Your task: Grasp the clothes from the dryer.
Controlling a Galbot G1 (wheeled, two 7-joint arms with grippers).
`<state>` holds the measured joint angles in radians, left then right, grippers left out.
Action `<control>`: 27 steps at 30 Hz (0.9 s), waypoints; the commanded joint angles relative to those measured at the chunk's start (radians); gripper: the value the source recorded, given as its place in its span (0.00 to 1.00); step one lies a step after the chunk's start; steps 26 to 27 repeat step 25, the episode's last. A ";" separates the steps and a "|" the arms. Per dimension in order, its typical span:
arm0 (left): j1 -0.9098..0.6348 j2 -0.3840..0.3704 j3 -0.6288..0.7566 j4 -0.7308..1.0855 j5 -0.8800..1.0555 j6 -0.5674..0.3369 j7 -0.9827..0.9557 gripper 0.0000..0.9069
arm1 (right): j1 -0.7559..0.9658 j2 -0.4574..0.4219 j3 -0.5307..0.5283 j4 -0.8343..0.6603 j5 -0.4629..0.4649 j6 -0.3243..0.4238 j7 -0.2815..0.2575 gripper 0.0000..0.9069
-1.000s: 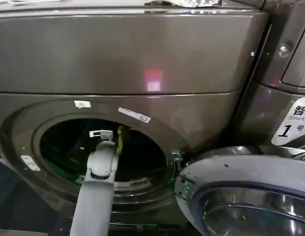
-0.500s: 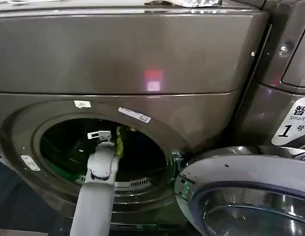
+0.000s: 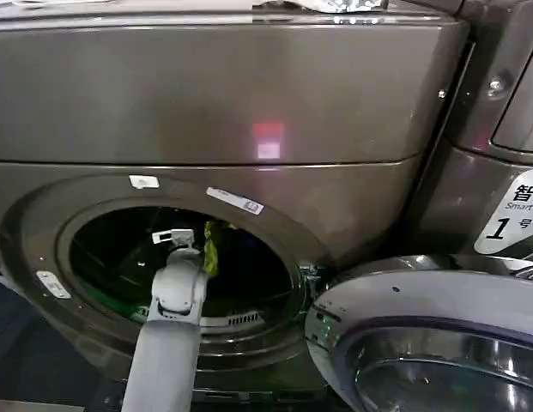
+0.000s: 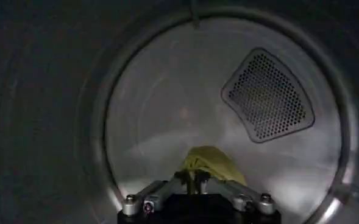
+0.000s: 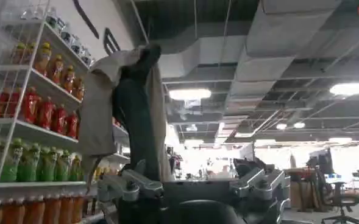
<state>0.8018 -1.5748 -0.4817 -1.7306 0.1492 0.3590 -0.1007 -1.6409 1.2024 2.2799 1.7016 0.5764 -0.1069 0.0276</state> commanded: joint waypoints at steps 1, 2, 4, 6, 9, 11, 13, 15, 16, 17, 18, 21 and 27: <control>-0.002 0.001 0.000 -0.004 -0.002 0.001 0.003 0.00 | 0.001 0.006 -0.004 0.004 -0.003 0.007 0.002 1.00; -0.001 0.002 -0.001 -0.005 -0.003 0.001 0.005 0.00 | 0.000 0.005 -0.003 0.003 -0.004 0.008 0.002 1.00; 0.001 0.003 -0.001 -0.006 -0.003 0.001 0.006 0.00 | -0.001 0.005 -0.003 0.003 -0.001 0.010 0.001 1.00; 0.004 0.003 -0.001 -0.010 -0.003 0.001 0.009 0.00 | 0.001 0.008 0.003 0.013 0.002 -0.004 -0.007 1.00; 0.008 0.004 0.000 -0.016 -0.002 0.003 0.015 0.00 | 0.009 0.003 0.018 0.028 0.016 -0.029 0.009 1.00; 0.010 0.004 -0.001 -0.019 -0.002 0.003 0.016 0.00 | 0.009 -0.002 0.022 0.027 0.017 -0.029 0.020 1.00; 0.013 0.005 -0.001 -0.019 -0.002 0.003 0.017 0.00 | 0.007 -0.001 0.024 0.027 0.017 -0.028 0.019 1.00; 0.018 0.004 0.000 -0.019 -0.001 0.002 0.018 0.00 | 0.007 0.001 0.026 0.025 0.015 -0.031 0.020 1.00; 0.019 0.004 0.000 -0.020 -0.001 0.002 0.019 0.00 | 0.007 0.002 0.027 0.024 0.014 -0.029 0.019 1.00; 0.021 0.005 0.000 -0.022 -0.002 0.002 0.020 0.00 | 0.006 0.002 0.028 0.022 0.013 -0.027 0.019 1.00; 0.022 0.004 -0.001 -0.023 -0.001 0.002 0.021 0.00 | 0.006 0.002 0.030 0.020 0.012 -0.024 0.019 1.00; 0.024 0.008 -0.001 -0.027 -0.002 0.002 0.024 0.00 | 0.004 0.002 0.031 0.023 0.010 -0.026 0.019 1.00; 0.030 0.012 0.000 -0.032 -0.004 0.002 0.025 0.00 | 0.004 0.002 0.032 0.023 0.008 -0.027 0.022 1.00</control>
